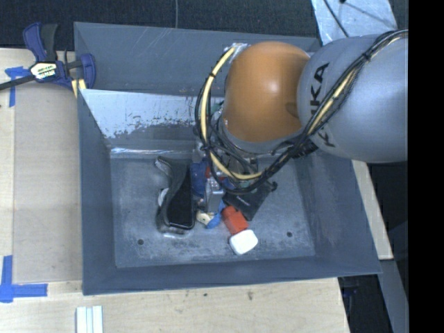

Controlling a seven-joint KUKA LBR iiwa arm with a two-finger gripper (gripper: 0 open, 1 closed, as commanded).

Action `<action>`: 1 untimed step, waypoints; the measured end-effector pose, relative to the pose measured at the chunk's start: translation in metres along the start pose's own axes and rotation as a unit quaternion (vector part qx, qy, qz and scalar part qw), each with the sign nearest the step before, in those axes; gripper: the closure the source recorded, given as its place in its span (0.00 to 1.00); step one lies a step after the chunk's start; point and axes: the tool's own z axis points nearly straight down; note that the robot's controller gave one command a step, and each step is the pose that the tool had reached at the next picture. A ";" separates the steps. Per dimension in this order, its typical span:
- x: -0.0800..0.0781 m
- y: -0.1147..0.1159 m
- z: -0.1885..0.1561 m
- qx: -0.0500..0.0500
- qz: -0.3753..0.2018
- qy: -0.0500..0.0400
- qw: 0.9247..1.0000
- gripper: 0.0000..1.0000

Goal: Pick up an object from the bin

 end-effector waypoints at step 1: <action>-0.006 0.007 0.051 0.001 0.088 0.002 0.996 0.00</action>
Offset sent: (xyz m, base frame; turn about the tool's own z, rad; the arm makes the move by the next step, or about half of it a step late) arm 0.0060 0.0075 -0.0499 0.1782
